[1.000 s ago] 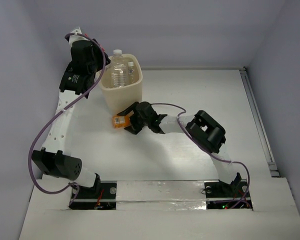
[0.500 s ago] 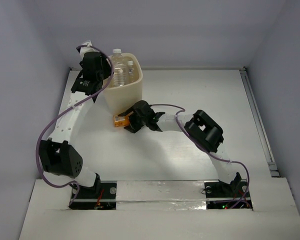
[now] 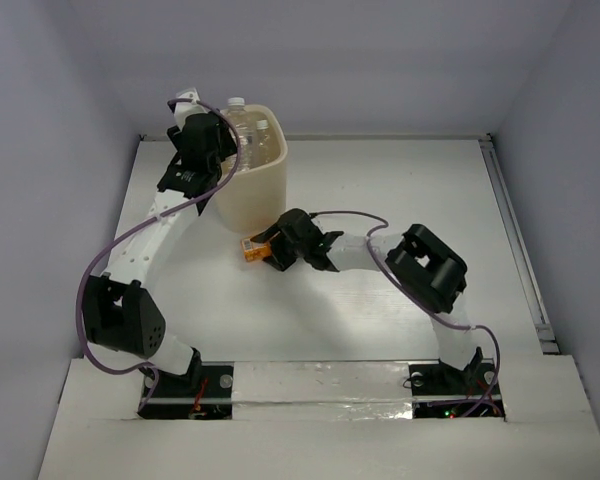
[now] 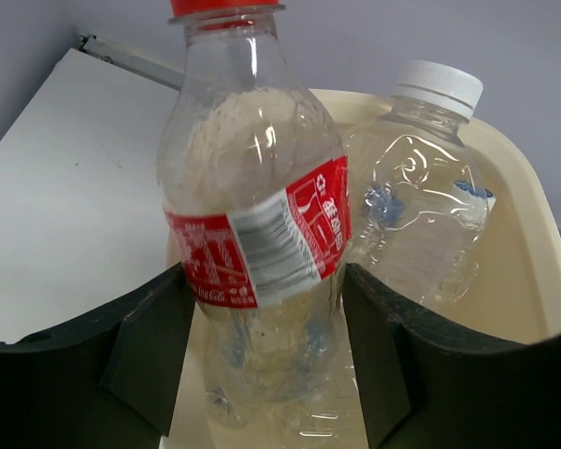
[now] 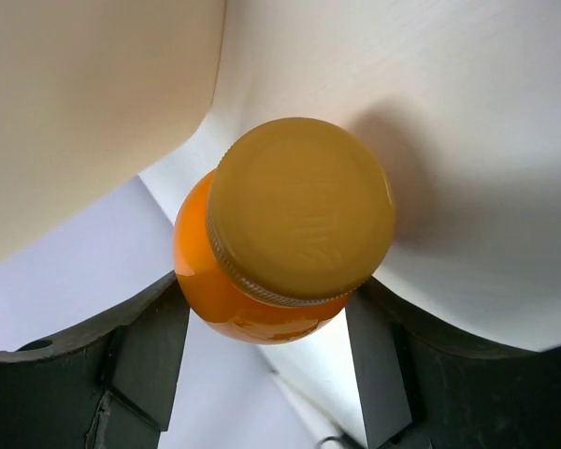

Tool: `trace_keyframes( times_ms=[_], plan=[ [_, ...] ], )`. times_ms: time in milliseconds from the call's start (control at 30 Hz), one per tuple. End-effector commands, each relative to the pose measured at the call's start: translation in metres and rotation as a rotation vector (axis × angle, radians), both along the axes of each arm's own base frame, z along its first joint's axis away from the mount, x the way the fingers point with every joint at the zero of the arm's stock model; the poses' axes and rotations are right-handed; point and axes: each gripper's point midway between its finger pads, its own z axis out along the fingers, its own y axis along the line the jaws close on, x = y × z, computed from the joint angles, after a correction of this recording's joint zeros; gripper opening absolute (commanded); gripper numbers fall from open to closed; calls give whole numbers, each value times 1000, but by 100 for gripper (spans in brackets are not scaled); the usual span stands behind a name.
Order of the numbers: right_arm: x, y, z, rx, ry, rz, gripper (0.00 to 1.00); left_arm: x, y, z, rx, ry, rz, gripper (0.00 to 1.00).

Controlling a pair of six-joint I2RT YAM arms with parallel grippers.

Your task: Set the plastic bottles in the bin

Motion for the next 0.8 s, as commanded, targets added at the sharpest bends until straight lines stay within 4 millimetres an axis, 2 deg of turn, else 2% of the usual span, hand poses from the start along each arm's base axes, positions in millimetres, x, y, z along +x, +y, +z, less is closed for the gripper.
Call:
trace_keyframes(
  times_ms=[0, 33, 67, 100, 133, 200, 233, 267, 367, 400, 500, 533, 600, 633, 667, 700, 733, 767],
  plan=[
    [-1, -15, 39, -36, -163, 26, 53, -8, -2, 18, 1, -60, 2, 58],
    [-2, -18, 58, -22, -217, 42, 53, -9, 0, 18, 4, -60, 7, 62],
    [-9, -25, 53, -42, -221, 55, 53, -12, -2, 21, 5, -66, 4, 74],
    [-11, -28, 60, -45, -242, 66, 53, -13, 0, 22, 8, -69, 12, 79],
    [-14, -32, 77, -52, -297, 91, 53, -15, 0, 24, 9, -72, 13, 83],
    [-21, -40, 87, -98, -353, 121, 53, -18, 1, 32, 4, -88, 13, 92],
    [-22, -44, 97, -105, -381, 126, 53, -20, 2, 35, 1, -93, 14, 93],
    [-23, -50, 121, -97, -430, 120, 53, -24, 3, 43, -3, -110, 14, 96],
    [-20, -66, 157, -163, -544, 114, 53, -32, 5, 60, -17, -143, 9, 96],
    [-19, -71, 190, -148, -604, 99, 53, -34, 5, 65, -22, -152, 6, 96],
    [-12, -86, 234, -227, -732, 82, 53, -44, 3, 84, -53, -187, -14, 95],
    [-6, -90, 262, -270, -800, 70, 53, -47, 3, 87, -64, -189, -16, 95],
    [-1, -91, 292, -306, -878, 71, 53, -55, 2, 100, -83, -211, -33, 93],
    [6, -90, 292, -384, -911, 99, 53, -59, 2, 104, -89, -212, -39, 92],
    [10, -87, 327, -370, -968, 77, 52, -67, 3, 113, -107, -234, -45, 88],
    [20, -89, 335, -395, -987, 68, 52, -70, -1, 116, -117, -234, -68, 86],
    [28, -77, 322, -460, -1001, 127, 52, -75, -2, 117, -126, -228, -81, 84],
    [39, -79, 355, -452, -1050, 95, 52, -83, -4, 122, -147, -237, -97, 80]
  ],
)
